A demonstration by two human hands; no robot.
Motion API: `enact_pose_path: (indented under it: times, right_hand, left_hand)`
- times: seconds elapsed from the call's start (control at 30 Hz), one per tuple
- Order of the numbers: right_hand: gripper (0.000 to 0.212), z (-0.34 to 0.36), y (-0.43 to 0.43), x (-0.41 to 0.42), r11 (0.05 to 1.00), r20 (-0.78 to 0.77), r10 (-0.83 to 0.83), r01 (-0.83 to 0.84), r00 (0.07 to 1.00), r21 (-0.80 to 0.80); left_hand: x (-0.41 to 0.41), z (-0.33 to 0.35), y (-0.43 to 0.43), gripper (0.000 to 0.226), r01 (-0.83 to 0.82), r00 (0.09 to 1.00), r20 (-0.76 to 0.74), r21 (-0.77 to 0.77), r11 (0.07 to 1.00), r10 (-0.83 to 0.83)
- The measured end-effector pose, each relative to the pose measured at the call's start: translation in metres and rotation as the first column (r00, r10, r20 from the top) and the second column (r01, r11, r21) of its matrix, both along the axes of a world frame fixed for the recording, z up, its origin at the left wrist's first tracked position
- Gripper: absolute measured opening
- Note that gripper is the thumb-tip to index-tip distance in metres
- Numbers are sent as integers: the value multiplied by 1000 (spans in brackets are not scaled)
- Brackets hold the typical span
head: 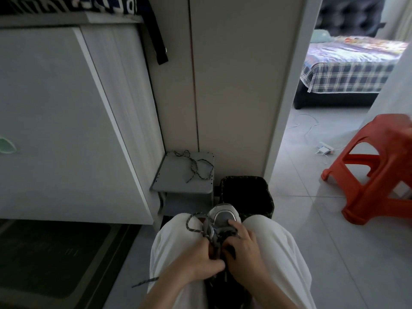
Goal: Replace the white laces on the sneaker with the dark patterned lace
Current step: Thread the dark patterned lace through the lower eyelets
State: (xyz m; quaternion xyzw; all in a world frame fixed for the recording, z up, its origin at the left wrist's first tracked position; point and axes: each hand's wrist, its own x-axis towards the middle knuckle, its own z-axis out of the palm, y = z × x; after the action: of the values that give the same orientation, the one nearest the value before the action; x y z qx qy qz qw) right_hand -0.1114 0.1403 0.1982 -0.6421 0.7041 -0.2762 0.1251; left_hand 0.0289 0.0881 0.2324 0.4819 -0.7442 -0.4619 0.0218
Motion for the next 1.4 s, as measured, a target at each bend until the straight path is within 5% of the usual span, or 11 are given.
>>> enact_pose_path:
  times: [0.13, 0.3, 0.4, 0.6, 0.7, 0.77, 0.83, 0.9, 1.03, 1.27, 1.4]
  right_hand:
    - [5, -7, 0, -12, 999, 62, 51, -52, 997, 15]
    - [9, -10, 4, -17, 989, 79, 141, -144, 987, 34]
    - [9, 0, 11, -16, 990, 121, 132, -137, 984, 36]
    - [10, 50, 19, -41, 986, 266, -96, 129, 959, -107]
    - [16, 65, 15, -52, 977, 264, -188, 207, 946, -49]
    - [16, 64, 12, -49, 979, 59, -202, 200, 978, 50]
    - [36, 57, 9, -39, 973, -100, -201, 210, 975, 95]
    - [51, 49, 6, -27, 990, -90, -140, 142, 986, 20]
    - [30, 42, 0, -9, 998, -178, 50, -58, 983, -39]
    - [13, 30, -3, -7, 998, -97, 70, -69, 993, 11]
    - [10, 32, 5, -14, 976, 115, -156, 171, 981, -132]
  left_hand:
    - [-16, -11, 13, 57, -57, 987, 140, -158, 986, 80]
    - [-24, -16, 28, 37, -85, 948, 252, -383, 920, 193]
    - [-26, -11, 31, 33, -93, 947, 253, -369, 925, 196]
    - [-14, 32, 8, 16, -45, 941, 253, -559, 828, 222]
    - [-20, 50, 7, 19, -7, 940, 278, -565, 825, 199]
    - [-20, 54, 9, 21, 9, 940, 282, -582, 813, 191]
    - [-15, 55, 12, 19, 6, 952, 244, -615, 788, 183]
    - [-12, 53, 14, 22, -12, 959, 212, -630, 776, 187]
    - [-12, 48, 16, 25, -16, 949, 225, -661, 750, 219]
    - [-10, 10, 9, 22, -143, 968, 100, -543, 828, 232]
    - [-11, -4, 8, 14, -281, 947, 4, -476, 834, 322]
